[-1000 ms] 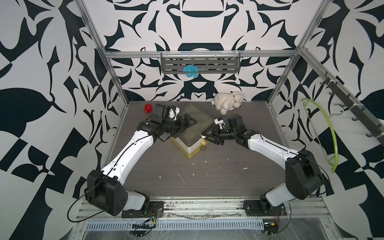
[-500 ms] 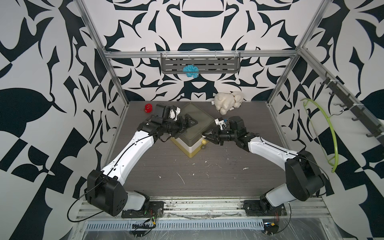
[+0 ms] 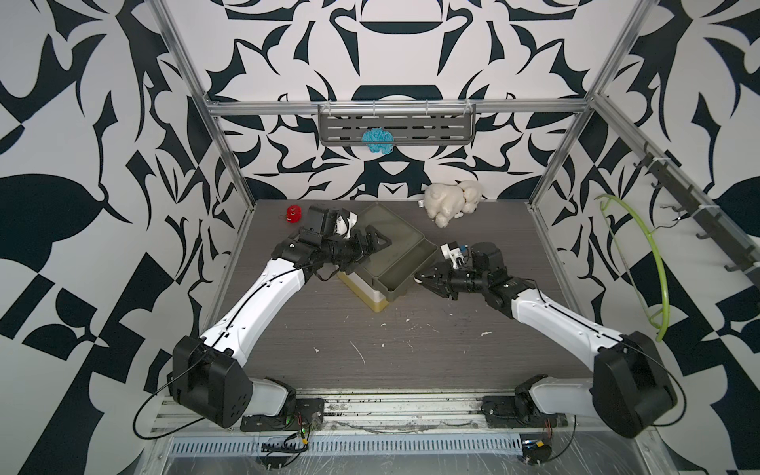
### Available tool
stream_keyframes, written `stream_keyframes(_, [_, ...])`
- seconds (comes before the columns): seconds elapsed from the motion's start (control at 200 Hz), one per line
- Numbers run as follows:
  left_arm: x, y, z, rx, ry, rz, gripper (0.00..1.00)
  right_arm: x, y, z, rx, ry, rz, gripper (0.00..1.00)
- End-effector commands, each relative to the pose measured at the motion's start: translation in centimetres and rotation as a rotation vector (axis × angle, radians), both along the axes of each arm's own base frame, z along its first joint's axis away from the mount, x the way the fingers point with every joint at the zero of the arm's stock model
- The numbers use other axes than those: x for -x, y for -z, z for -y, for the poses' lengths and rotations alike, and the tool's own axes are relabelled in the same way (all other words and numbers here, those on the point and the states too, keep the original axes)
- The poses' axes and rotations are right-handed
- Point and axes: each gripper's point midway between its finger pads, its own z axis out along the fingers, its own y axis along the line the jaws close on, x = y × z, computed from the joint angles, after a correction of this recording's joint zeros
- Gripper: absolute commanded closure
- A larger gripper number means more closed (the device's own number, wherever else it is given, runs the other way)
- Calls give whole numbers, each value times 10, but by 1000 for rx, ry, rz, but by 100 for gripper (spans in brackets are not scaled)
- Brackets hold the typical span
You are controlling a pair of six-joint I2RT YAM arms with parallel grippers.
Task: Take the keys out of the drawer
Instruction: Open the drawer in the storage box.
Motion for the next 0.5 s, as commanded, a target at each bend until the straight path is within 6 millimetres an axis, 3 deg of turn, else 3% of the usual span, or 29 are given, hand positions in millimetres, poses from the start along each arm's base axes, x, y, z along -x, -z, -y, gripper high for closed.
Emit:
stream_keyframes(0.0, [6,28,-6,-49,-12,-86,1,19,2,13,30,-16,11,77])
stream_keyframes(0.295, [4,30,-5,-54,-10,-90,1,55,17,45,65,13,-37,77])
stream_keyframes(0.495, [3,29,-4,-57,1,-89,1,67,18,57,74,27,-47,77])
